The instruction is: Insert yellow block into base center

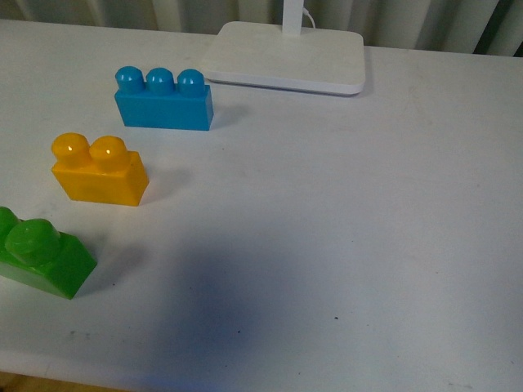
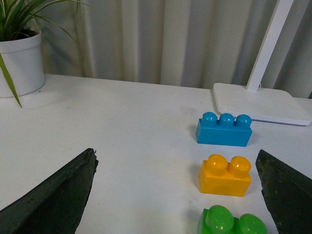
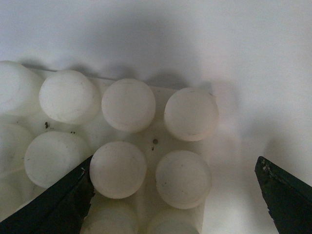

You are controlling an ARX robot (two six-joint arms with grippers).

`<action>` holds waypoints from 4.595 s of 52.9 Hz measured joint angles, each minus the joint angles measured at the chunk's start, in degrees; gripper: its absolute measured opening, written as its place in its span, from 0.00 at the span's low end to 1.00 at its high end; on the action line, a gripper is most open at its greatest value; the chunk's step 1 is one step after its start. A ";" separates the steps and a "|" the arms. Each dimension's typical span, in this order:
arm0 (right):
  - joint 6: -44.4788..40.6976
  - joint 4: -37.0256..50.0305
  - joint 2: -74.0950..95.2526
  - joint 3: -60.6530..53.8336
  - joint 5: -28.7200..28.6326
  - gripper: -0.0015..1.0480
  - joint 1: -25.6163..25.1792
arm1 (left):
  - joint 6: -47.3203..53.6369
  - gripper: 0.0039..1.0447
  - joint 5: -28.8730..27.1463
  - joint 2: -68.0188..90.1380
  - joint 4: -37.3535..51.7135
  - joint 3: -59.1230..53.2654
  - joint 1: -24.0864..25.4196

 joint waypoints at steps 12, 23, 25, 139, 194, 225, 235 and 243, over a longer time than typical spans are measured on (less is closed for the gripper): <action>17.53 4.44 1.27 -1.90 5.81 0.91 16.81 | 0.00 0.94 -0.02 0.00 0.00 0.00 0.00; 28.28 5.29 2.75 -0.72 12.17 0.91 29.75 | 0.00 0.94 -0.02 0.00 0.00 0.00 0.00; 29.48 5.55 3.02 -0.50 12.98 0.91 31.76 | 0.00 0.94 -0.02 0.00 0.00 0.00 0.00; 17.33 15.54 -68.85 -30.91 0.57 0.51 16.13 | 0.00 0.94 -0.02 0.00 0.00 0.00 0.00; 16.09 0.39 -92.04 -38.75 12.00 0.01 28.06 | 0.00 0.94 -0.02 0.00 0.00 0.00 0.00; 16.00 0.39 -92.04 -38.75 12.00 0.84 28.06 | 8.98 0.94 9.97 32.63 6.84 15.72 1.51; 16.00 0.39 -92.04 -38.75 12.00 0.91 28.06 | 32.09 0.94 27.30 53.75 -8.09 32.59 0.79; 16.00 0.39 -92.04 -38.75 12.00 0.91 28.06 | 50.97 0.94 26.73 65.48 -21.64 44.70 -0.76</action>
